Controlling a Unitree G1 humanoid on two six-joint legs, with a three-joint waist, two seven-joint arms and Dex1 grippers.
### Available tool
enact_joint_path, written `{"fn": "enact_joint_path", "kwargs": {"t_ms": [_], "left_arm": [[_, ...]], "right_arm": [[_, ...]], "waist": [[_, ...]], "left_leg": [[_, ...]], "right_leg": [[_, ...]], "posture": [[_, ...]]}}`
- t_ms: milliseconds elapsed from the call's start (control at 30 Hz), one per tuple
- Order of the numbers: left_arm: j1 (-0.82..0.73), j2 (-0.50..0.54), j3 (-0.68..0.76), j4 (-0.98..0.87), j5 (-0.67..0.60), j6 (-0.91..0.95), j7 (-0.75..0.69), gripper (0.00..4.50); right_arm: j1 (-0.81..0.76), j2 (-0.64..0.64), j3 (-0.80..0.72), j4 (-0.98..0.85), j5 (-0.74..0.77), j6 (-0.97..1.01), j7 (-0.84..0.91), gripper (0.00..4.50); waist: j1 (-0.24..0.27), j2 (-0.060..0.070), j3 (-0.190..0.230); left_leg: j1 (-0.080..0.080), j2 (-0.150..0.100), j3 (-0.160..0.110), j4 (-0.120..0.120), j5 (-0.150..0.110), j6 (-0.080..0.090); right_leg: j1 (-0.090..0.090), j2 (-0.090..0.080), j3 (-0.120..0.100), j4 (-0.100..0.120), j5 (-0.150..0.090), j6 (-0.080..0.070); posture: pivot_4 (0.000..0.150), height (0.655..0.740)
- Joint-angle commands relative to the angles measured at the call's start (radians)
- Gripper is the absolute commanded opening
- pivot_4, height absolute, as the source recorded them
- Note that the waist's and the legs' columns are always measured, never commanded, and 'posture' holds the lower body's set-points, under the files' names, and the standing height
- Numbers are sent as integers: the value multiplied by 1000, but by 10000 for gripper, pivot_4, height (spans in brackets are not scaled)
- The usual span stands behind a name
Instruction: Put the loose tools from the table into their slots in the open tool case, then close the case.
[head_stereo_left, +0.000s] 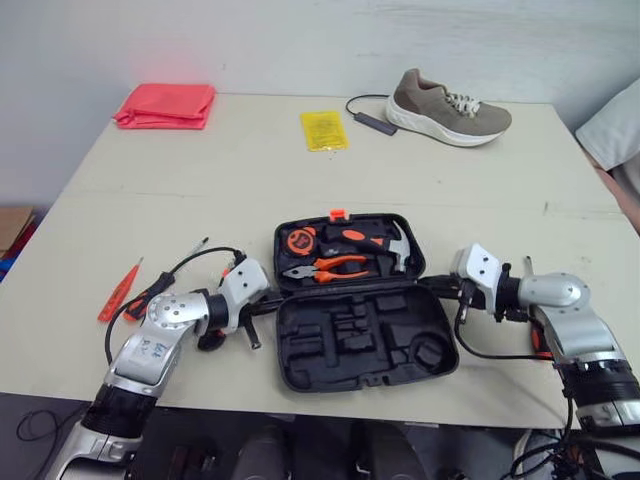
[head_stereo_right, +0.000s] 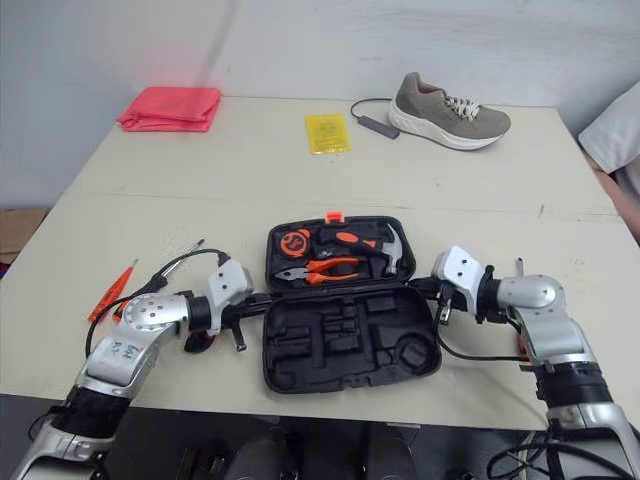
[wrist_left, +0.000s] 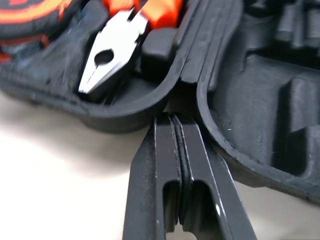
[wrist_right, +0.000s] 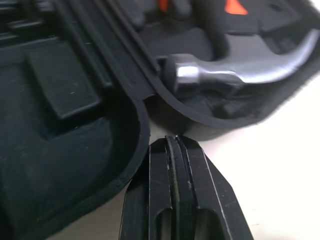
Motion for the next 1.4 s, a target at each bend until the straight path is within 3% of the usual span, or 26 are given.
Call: {"fn": "enact_joint_path", "kwargs": {"t_ms": [33, 433, 733, 833, 1067, 1100, 1233, 1400], "left_arm": [[-52, -32, -33, 24, 17, -54, -15, 0], [-76, -17, 0, 75, 37, -109, -65, 0], [133, 206, 412, -13, -211, -154, -233, 0], [198, 255, 634, 115, -250, -168, -200, 7985], [334, 481, 937, 683, -168, -366, -141, 39738], [342, 510, 951, 758, -162, -402, -137, 44739], [353, 571, 956, 940, -153, -503, -146, 44739], [310, 560, 923, 982, -170, -560, -162, 44933]], "right_arm": [[35, -7, -10, -142, 56, 32, 21, 420], [138, -36, -72, -244, 49, 82, -30, 420], [423, -153, -471, -383, 229, 93, -7, 420], [593, -153, -674, -370, 232, 68, 2, 9434], [790, -119, -925, -160, 214, -199, 50, 44449], [806, -121, -943, -116, 214, -225, 55, 44963], [825, -156, -992, 85, 203, -356, 55, 44963], [794, -180, -975, 169, 216, -389, 10, 44982]], "waist": [[3, 0, 0], [6, 0, 0], [4, 0, 0], [6, 0, 0], [-4, -1, 0], [-5, -1, 0], [-8, -1, 1], [-8, 0, 0]], "left_leg": [[0, 0, 0, 0, 0, 0], [0, -1, 0, 0, 0, 1], [0, 3, -1, -1, -1, 1], [1, 3, -1, -1, -5, 2], [3, 4, 1, -3, -11, 6], [3, 5, 2, -3, -12, 7], [4, 5, 3, -4, -14, 6], [4, 6, 1, -4, -15, 0]], "right_leg": [[0, 0, 0, 0, 0, 0], [0, 0, 0, 0, 0, 0], [2, -1, 0, -5, 0, 0], [3, -1, 1, -6, 0, 0], [2, 0, 0, -8, -1, -1], [2, 0, 0, -8, -1, -1], [1, -1, 1, -9, -1, -1], [1, -3, 5, -8, -2, -3]], "posture": [[1500, 7400], [1500, 7400], [1500, 7400], [1500, 7400], [1500, 7400], [1500, 7400], [1500, 7400], [1500, 7400]]}}
